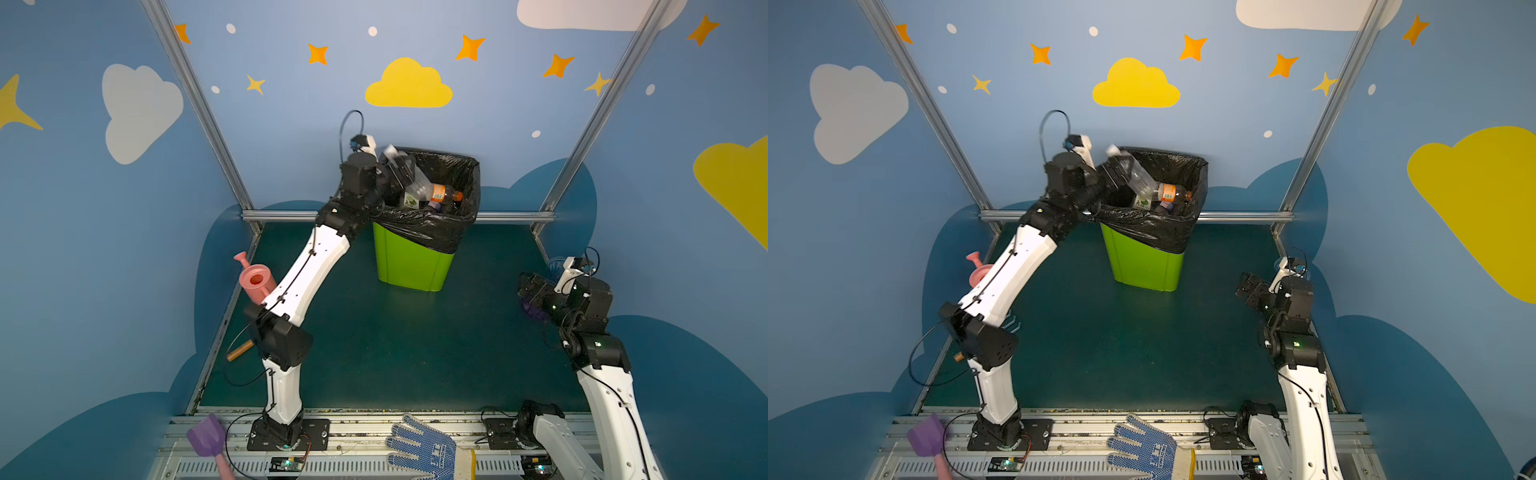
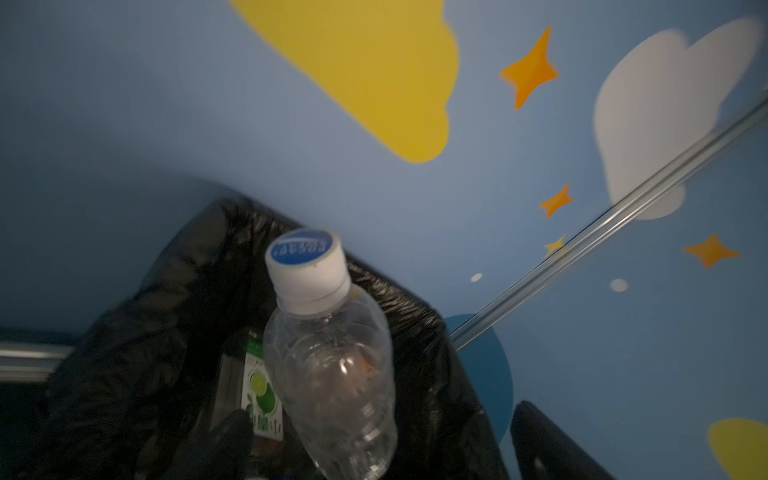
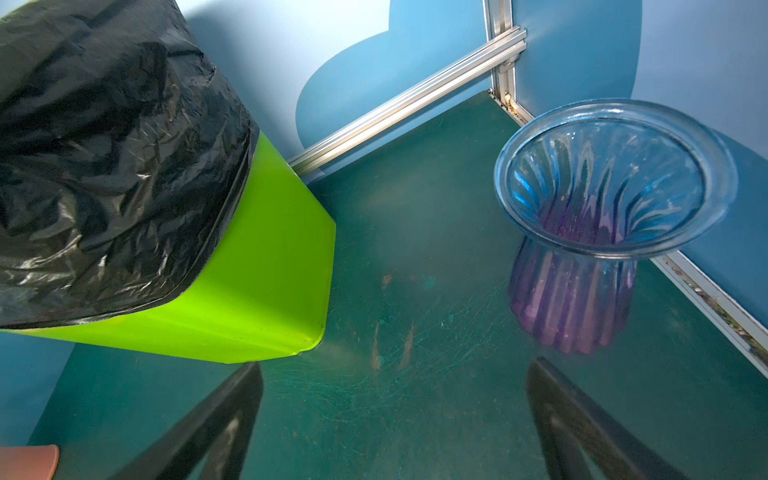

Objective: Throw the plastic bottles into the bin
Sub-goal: 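Lift the blue-capped bottle with the left gripper over the bin, then open the left gripper over the bin and draw it back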

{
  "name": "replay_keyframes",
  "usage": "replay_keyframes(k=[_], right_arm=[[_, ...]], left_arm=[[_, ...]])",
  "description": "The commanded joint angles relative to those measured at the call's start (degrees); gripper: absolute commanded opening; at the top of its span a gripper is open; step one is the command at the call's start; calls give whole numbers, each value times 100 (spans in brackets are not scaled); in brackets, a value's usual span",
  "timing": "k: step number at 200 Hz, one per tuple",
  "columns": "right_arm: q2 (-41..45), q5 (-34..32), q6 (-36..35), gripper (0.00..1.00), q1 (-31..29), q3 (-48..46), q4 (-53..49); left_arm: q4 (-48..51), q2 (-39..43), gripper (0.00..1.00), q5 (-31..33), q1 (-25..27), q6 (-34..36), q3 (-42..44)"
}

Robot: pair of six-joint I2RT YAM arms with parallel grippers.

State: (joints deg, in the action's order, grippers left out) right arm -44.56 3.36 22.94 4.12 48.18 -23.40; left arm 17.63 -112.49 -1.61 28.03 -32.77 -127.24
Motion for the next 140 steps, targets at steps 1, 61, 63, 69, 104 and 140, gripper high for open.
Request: replay_keyframes(k=[1, 61, 63, 69, 104, 140], right_arm=[[207, 56, -36, 98, 55, -144, -42], [-24, 288, -246, 98, 102, -810, 769], [-37, 288, -270, 98, 99, -846, 826], [-97, 302, -365, 98, 98, -930, 977], [-435, -20, -811, 98, 102, -1670, 2207], [-1252, -156, -1172, 98, 104, -2227, 3559]], left_arm=[[-62, 962, 100, 270, 96, 587, -785], [-932, 1981, 100, 482, 299, 1123, 621], [-984, 2028, 100, 485, 302, 1133, 720], [-1118, 2155, 100, 542, 300, 1146, 1017], [-1272, 2848, 100, 1072, 216, 1398, 2597], [-1473, 3646, 100, 1621, -152, 1505, 4688]])
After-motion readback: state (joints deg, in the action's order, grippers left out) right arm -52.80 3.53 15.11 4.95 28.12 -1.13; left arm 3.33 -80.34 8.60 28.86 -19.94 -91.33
